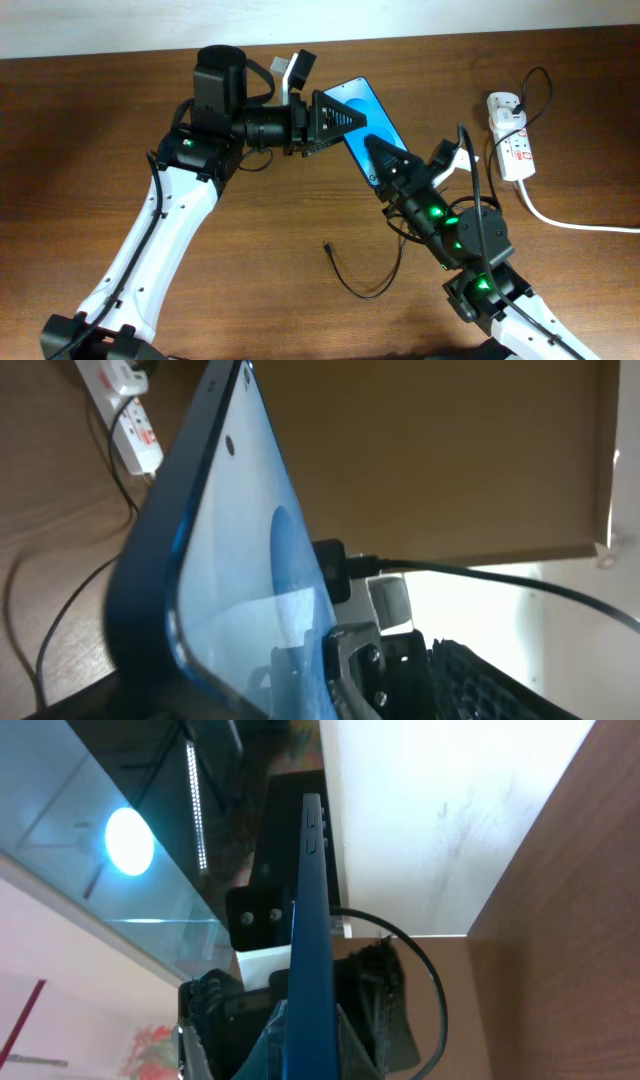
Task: Plug charger to phone and switch on socket
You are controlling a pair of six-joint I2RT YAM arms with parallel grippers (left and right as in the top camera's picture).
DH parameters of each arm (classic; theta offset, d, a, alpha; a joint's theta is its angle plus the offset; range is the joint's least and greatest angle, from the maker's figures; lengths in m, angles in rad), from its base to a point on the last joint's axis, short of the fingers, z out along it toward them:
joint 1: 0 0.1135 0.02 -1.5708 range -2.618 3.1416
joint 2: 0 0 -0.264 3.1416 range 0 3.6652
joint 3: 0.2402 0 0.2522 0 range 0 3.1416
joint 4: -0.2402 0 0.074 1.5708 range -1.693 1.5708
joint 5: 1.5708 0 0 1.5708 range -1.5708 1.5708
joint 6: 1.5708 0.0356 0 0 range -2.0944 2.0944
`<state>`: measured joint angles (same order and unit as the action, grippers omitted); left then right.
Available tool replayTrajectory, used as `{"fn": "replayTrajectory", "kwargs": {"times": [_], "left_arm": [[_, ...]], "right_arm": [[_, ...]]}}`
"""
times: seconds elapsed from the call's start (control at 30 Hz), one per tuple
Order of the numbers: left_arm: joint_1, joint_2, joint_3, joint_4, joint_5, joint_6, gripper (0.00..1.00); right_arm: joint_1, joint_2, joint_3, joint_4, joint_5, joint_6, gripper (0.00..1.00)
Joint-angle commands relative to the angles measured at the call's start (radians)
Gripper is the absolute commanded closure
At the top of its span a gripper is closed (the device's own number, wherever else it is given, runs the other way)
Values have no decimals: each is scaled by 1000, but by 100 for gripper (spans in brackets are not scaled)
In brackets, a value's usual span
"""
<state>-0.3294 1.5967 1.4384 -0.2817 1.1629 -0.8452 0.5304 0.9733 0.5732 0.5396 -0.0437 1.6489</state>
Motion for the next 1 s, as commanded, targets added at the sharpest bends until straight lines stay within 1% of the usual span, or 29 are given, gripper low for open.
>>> {"fn": "replayTrajectory", "kwargs": {"times": [0.0,0.07,0.27,0.47,0.53,0.6,0.97], "left_arm": [[5,-26,19,20,-50,-41,28],[5,-26,19,20,-66,-41,33],[5,-26,19,20,-113,-45,39],[5,-26,19,20,-140,-45,55],[5,-26,19,20,-143,-45,57],[5,-26,19,20,-144,-45,62],[2,-26,19,20,-188,-45,69]], "right_arm": [[7,12,12,26,23,13,96],[7,18,12,26,23,14,96],[7,40,12,38,26,36,96],[7,50,12,43,22,55,96],[7,51,12,45,20,54,96],[7,51,12,45,18,55,96],[7,51,12,45,1,55,96]]}}
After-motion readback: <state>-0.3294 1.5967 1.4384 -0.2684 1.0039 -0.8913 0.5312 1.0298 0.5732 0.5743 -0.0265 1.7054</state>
